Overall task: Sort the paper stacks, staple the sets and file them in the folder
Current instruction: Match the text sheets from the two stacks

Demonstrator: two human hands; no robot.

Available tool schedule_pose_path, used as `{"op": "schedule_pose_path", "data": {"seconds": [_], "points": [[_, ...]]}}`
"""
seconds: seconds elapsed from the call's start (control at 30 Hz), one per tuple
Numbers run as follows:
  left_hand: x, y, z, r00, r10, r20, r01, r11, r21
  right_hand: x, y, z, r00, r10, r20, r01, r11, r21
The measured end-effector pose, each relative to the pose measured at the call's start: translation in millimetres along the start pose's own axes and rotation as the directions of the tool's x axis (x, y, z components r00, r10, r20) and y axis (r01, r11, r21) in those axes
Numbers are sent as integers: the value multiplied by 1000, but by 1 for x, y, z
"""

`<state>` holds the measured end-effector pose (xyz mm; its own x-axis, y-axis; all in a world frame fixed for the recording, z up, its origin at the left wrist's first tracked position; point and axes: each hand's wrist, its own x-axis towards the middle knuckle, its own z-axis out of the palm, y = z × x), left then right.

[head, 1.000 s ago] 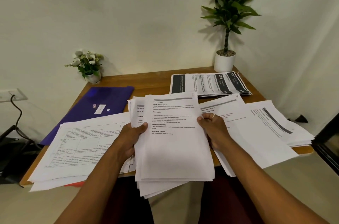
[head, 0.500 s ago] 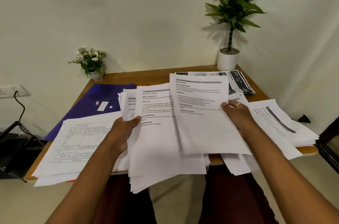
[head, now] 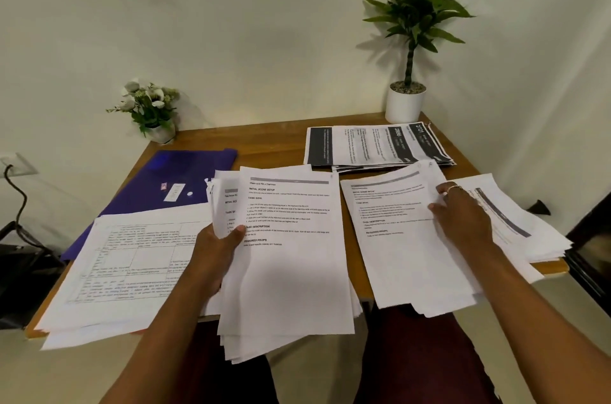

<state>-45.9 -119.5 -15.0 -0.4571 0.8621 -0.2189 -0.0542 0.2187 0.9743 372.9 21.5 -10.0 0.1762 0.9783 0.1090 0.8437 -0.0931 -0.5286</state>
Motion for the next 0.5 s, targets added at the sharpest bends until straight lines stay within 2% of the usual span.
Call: {"op": "schedule_pose_path", "data": {"seconds": [0.1, 0.17, 0.23, 0.27, 0.37, 0.43, 0.5], "points": [[-1, 0, 2, 999, 38, -11, -37, 998, 57, -4, -13, 5, 982, -100, -163, 61, 972, -225], [-2, -1, 3, 998, 58, 0, -58, 995, 86, -9, -27, 8, 960, -187, -210, 152, 973, -175], [-2, -3, 3, 997, 80, 3, -80, 988, 132, -13, -42, 19, 956, -256, -140, 259, 966, 0], [-2, -3, 2, 996, 87, 0, -86, 985, 149, -16, -47, 29, 957, -283, -65, 284, 959, 2], [-3, -3, 1, 995, 100, -12, -97, 980, 171, -31, -48, 60, 931, -298, 211, 346, 906, -245], [-3, -3, 2, 993, 119, -13, -115, 978, 174, -36, -46, 66, 931, -297, 210, 342, 911, -229], [-4, -6, 2, 990, 142, -10, -138, 973, 185, -42, -53, 61, 937, -338, 86, 346, 930, -124]]}}
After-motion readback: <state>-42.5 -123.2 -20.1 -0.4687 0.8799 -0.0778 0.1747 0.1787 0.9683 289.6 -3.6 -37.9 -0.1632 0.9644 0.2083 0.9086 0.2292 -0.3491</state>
